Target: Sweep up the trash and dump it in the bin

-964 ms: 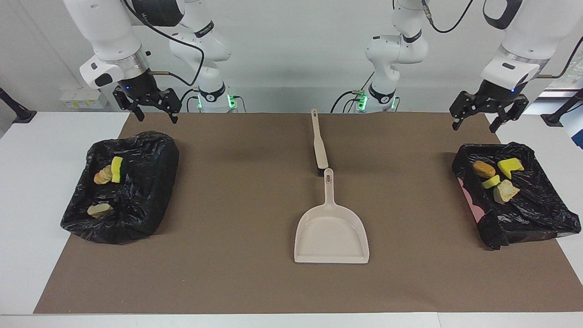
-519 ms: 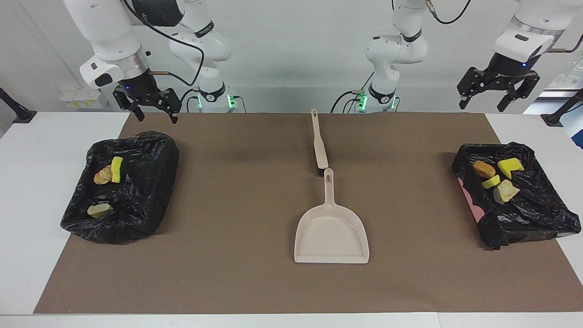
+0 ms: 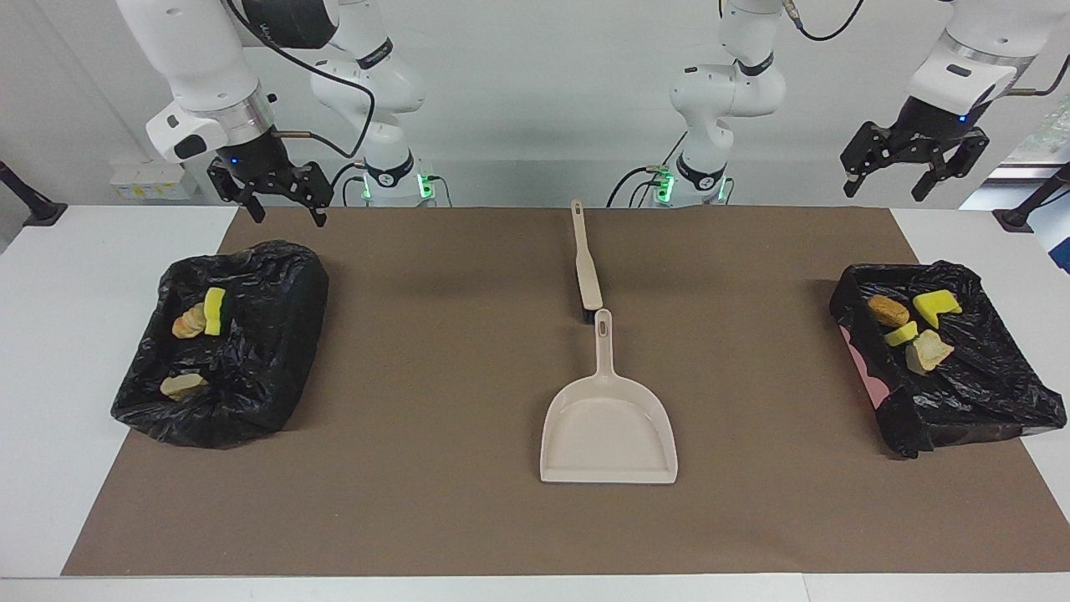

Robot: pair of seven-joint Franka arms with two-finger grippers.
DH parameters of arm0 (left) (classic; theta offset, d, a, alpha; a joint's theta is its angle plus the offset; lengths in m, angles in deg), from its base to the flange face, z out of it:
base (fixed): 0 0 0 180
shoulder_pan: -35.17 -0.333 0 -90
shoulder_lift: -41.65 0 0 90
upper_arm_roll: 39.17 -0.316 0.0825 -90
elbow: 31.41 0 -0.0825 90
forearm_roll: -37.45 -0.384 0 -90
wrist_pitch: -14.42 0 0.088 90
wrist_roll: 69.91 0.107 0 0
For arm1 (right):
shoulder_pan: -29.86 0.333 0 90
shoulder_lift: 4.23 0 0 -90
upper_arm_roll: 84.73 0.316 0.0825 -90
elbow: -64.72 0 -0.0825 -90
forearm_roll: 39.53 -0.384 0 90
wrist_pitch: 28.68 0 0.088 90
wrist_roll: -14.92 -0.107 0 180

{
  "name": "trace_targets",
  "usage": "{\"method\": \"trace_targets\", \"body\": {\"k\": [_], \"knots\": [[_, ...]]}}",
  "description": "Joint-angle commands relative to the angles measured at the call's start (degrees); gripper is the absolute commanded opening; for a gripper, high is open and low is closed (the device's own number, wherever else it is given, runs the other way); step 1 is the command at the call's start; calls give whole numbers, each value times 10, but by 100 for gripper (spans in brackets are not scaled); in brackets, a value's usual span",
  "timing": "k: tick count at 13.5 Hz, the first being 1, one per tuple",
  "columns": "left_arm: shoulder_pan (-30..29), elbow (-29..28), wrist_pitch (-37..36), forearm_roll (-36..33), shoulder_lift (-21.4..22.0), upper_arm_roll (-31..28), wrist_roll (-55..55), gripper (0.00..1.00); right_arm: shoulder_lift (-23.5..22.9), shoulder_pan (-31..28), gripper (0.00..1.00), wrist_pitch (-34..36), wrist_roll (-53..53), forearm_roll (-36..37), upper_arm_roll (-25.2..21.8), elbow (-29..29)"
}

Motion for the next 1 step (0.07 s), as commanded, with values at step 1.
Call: {"method": "trace_targets", "body": {"k": [1], "knots": [[-5,-15,-10,0,16,3,5,100,5,-2,100,1,5,-10,0,3]]}}
